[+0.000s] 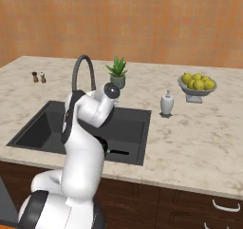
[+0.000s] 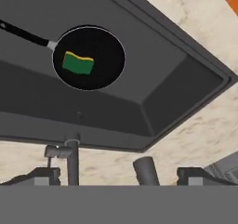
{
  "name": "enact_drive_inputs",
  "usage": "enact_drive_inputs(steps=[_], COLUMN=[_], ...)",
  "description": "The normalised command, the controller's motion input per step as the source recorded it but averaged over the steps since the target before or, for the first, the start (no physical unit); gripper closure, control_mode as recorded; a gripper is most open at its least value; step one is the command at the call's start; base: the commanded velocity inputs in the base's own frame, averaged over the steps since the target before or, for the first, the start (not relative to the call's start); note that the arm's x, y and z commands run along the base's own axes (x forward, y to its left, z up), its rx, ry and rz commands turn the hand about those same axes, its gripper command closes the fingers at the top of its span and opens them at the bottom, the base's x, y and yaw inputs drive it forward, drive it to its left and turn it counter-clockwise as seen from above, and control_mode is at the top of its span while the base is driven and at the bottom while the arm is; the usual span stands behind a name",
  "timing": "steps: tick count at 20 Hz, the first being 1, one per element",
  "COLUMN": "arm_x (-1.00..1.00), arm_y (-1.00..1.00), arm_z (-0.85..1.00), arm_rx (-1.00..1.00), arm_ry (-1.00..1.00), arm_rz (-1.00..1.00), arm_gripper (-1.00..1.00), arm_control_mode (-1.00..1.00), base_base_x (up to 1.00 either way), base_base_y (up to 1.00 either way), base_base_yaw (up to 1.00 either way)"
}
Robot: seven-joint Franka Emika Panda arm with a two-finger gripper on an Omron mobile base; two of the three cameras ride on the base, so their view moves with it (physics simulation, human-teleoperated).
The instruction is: Pick the pan and sponge and place them into the sink. Then turn on the water.
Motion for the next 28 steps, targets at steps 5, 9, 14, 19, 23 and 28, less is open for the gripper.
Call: enact_drive_inputs(steps=[5, 9, 14, 19, 23, 28], arm_x=[0.25, 0.29, 0.37, 0.39, 0.42, 0.52], arm_y=[-0.41, -0.34, -0.26, -0.18, -0.06, -0.01], arm_z=[0.00, 0.00, -0.01, -0.21, -0.43, -0.59], arm_rx=[0.00, 0.00, 0.00, 0.00, -0.01, -0.04], arm_ry=[-0.10, -0.03, -0.06, -0.16, -0.16, -0.11], arm_rz=[0.37, 0.30, 0.29, 0.25, 0.25, 0.26], arm_gripper=[-1.00, -1.00, -1.00, -1.00, -1.00, -1.00], arm_control_mode=[-1.00, -1.00, -1.00, -1.00, -1.00, -1.00], base_base_x=[0.00, 0.00, 0.00, 0.00, 0.00, 0.00], base_base_y=[0.00, 0.00, 0.00, 0.00, 0.00, 0.00], base_base_yaw=[0.00, 0.00, 0.00, 0.00, 0.00, 0.00])
